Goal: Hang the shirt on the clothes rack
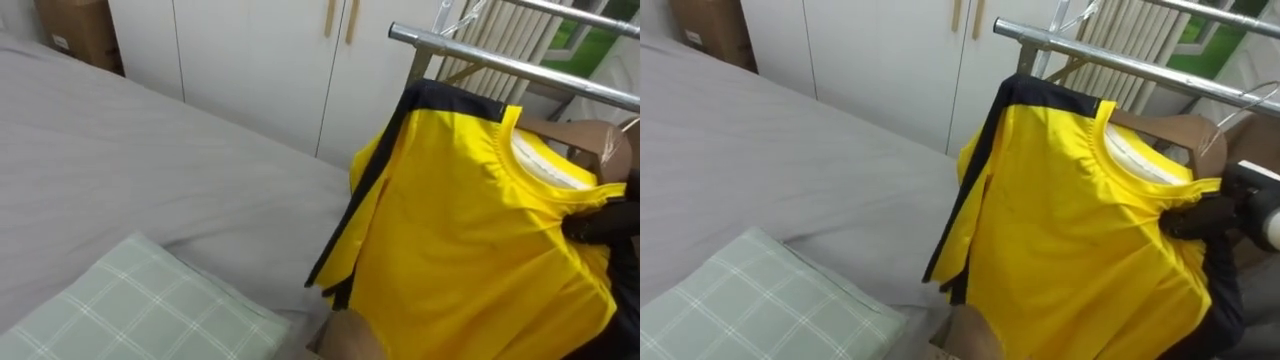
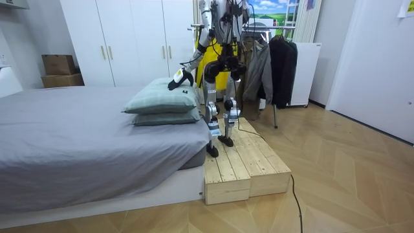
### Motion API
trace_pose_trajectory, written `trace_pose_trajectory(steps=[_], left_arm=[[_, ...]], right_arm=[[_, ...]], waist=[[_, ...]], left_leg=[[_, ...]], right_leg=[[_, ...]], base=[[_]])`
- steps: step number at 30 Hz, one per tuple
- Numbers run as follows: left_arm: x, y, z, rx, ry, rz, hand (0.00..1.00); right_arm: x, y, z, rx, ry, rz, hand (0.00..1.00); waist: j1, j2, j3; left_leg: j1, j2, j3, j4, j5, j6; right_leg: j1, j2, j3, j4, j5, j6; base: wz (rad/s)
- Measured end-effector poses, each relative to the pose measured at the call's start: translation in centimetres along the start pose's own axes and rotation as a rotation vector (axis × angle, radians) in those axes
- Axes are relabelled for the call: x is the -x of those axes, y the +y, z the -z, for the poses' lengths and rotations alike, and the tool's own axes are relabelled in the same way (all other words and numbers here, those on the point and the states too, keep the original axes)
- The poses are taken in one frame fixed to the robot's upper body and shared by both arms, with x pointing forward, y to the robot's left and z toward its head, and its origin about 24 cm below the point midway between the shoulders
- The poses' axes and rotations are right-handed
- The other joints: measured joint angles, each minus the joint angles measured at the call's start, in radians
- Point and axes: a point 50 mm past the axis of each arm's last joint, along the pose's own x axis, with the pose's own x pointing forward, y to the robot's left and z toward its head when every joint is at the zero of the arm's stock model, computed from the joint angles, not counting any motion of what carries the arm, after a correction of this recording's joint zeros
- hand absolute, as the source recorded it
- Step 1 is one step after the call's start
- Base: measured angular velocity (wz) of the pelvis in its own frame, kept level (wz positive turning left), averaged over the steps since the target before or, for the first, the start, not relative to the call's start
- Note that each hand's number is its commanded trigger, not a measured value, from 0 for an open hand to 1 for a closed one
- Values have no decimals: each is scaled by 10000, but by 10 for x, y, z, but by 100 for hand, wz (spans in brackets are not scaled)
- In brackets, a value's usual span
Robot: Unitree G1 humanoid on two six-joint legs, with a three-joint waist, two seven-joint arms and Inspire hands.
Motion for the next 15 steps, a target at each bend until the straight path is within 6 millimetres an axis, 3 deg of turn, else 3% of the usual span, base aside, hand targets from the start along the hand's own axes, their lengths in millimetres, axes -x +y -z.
trace_pose_trajectory(steps=[4, 7, 15], left_arm=[[-1, 2, -1, 8, -28, -130, 0], [-1, 3, -1, 1, -35, -263, 0], [1, 2, 6, -107, 74, -487, 0]], right_arm=[[-3, -5, -17, 799, -154, 544, 100], [-2, -12, -28, 990, -362, 1088, 100], [2, -25, -32, 1064, -452, 2064, 100]], waist=[[-42, -90, 60], [-30, -118, 58], [-3, -244, 57]], left_leg=[[-6, -9, -47, -1, 6, -10], [2, -1, -53, 0, 10, -17], [148, 22, -177, 0, 10, -17]], right_leg=[[-72, 9, 24, 131, -77, -27], [-52, 18, 28, 118, -83, -37], [240, 9, -134, -75, -107, -77]], base=[[-2], [0], [5]])
